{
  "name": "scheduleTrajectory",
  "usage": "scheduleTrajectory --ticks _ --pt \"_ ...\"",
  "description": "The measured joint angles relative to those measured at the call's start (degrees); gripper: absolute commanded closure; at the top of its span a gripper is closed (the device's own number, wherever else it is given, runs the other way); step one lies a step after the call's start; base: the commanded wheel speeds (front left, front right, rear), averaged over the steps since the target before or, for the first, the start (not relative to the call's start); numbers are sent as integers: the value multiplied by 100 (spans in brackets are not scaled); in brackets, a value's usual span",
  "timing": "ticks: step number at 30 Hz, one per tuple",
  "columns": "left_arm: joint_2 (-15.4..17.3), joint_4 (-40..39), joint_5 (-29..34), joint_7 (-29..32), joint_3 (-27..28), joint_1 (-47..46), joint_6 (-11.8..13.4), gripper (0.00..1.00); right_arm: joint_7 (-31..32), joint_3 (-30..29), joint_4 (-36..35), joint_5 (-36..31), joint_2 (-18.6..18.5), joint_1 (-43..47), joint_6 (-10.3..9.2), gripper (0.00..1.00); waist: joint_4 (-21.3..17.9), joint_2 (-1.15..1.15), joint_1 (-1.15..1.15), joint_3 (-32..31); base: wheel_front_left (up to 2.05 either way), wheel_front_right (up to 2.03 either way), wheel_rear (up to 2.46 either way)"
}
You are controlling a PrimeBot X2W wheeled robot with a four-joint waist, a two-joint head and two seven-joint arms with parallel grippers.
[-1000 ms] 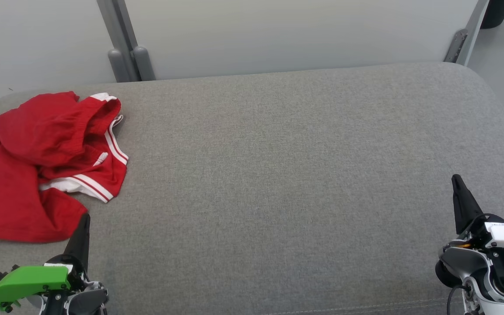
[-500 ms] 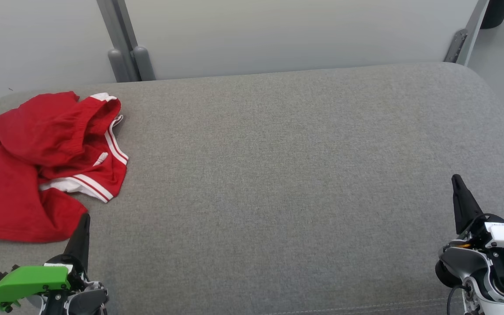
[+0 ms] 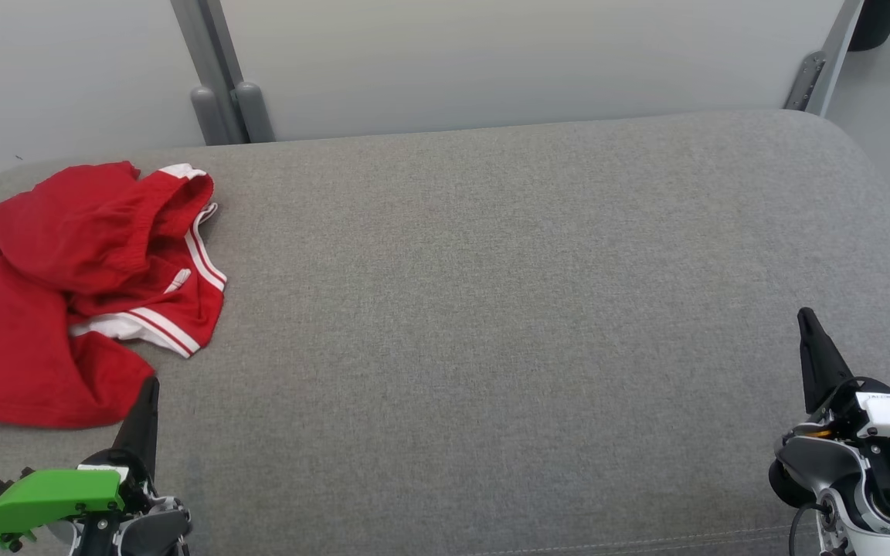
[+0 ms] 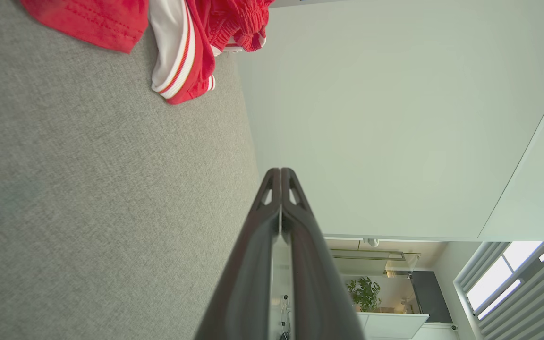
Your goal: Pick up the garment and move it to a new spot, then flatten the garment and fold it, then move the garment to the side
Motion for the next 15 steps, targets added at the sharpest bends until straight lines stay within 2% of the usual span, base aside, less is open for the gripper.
scheduleTrajectory --ticks 7,8,11,12,13,14,15 --pt "-1 0 0 0 1 0 0 100 0 -3 0 0 0 0 0 100 0 0 0 0 0 0 0" --pt "-1 0 0 0 1 0 0 0 0 -3 0 0 0 0 0 0 0 0 0 0 0 0 0" --pt "-45 148 -2 -1 -18 81 4 0 -3 4 136 4 57 97 -3 0 0 0 0 0 0 0 0" --pt "-70 219 -2 -1 -26 137 5 100 -3 9 203 4 94 165 -3 100 -1 0 0 -1 0 0 0" --pt "-102 286 -2 -1 -32 198 7 100 -3 14 270 5 126 236 -3 100 -1 0 0 -1 0 0 0" --pt "-132 344 -2 -1 -35 262 7 0 -3 15 339 7 160 302 -3 0 -1 0 0 -1 0 0 0" --pt "-157 393 -2 -1 -45 314 8 0 -4 21 371 7 185 365 -4 0 -1 0 0 -1 0 0 0"
